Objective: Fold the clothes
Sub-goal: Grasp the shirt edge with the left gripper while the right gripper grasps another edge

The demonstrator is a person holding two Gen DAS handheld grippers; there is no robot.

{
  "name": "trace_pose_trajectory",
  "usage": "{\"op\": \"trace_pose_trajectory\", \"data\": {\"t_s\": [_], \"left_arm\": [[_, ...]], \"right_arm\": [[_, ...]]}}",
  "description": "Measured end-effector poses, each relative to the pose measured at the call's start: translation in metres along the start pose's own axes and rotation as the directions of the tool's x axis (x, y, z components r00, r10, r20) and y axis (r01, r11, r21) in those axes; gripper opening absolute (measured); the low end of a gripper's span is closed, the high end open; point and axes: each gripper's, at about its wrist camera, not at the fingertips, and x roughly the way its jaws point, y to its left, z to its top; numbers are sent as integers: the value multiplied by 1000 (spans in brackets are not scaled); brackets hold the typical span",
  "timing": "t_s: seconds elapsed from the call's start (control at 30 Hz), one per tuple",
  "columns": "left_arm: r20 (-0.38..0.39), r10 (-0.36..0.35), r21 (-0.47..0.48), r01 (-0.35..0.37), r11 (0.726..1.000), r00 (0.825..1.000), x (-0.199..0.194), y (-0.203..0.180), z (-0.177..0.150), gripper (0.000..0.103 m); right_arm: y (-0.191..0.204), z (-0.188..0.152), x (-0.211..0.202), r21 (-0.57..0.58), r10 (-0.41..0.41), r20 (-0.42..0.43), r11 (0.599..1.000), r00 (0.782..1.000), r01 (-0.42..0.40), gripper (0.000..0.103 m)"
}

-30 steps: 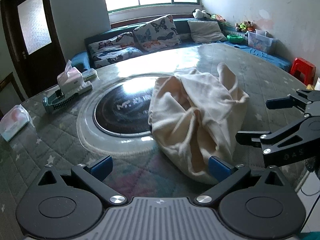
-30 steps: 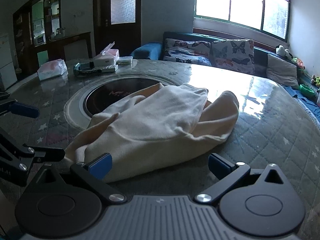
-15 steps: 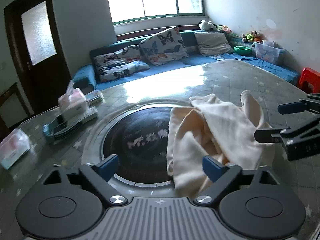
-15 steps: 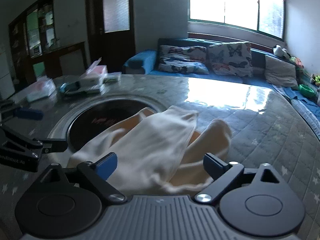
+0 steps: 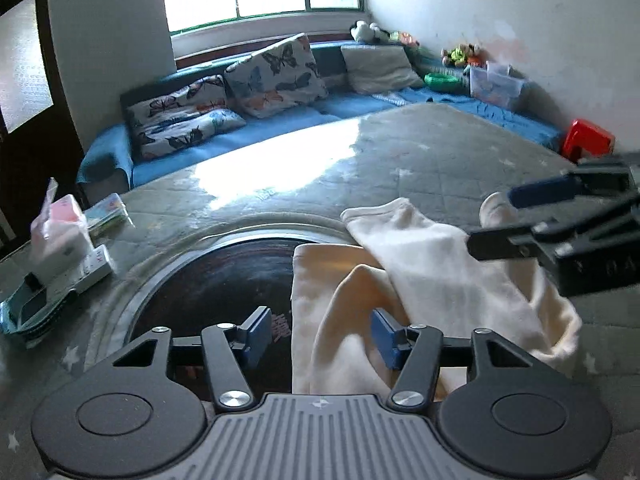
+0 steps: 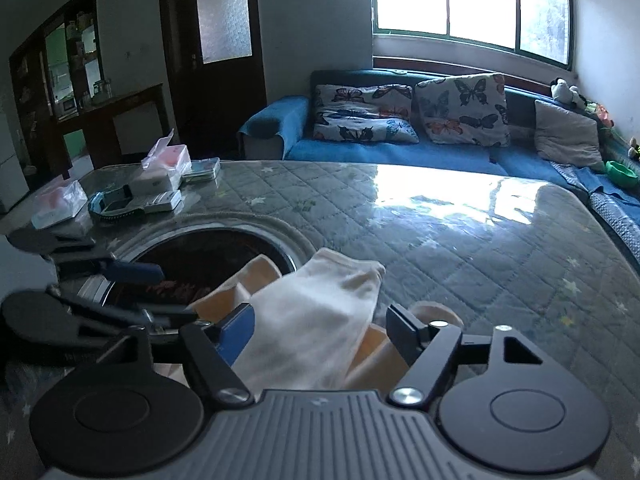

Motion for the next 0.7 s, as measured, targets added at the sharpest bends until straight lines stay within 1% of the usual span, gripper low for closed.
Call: {"op": "trace_pose_trajectory", "data": {"t_s": [0.1, 0.17, 0.23, 0.27, 0.3, 0.33, 0.5, 0.57, 0.6, 0.7], "left_arm": [[-38, -38, 8, 38, 999, 999, 15, 1, 0, 59], [-43, -44, 14, 45, 999, 998, 22, 2, -3, 54], [-50, -65, 0, 66, 998, 997, 27, 5, -6, 29], [-51, -77, -7, 76, 997, 996, 28, 6, -7, 24], [-51, -87, -14, 86, 996, 995, 29, 7, -8, 16], [-43, -88, -12, 87, 996, 995, 29, 7, -9, 12], [-3, -56, 4, 56, 998, 998, 21, 5, -12, 9], [13, -41, -5, 41, 999, 999, 16, 8, -13, 8], [18, -39, -15, 39, 999, 999, 14, 11, -13, 8], [30, -23, -44, 24, 999, 999, 7, 16, -13, 8]], "right_arm": [[-1, 10, 18, -5, 11, -20, 1000, 1000, -11, 66], [-1, 17, 30, -7, 23, -34, 1000, 999, -23, 61], [0, 21, 42, -6, 37, -53, 999, 998, -37, 57], [1, 22, 48, -5, 41, -64, 999, 997, -41, 55], [2, 22, 55, -5, 46, -76, 999, 996, -46, 55], [3, 23, 61, -4, 50, -88, 999, 995, -51, 54], [7, 26, 94, -1, 72, -146, 997, 987, -73, 43], [10, 24, 106, -5, 80, -171, 997, 982, -82, 32], [11, 22, 107, -11, 80, -177, 996, 981, -84, 29], [11, 17, 100, -20, 76, -160, 997, 984, -80, 16]]}}
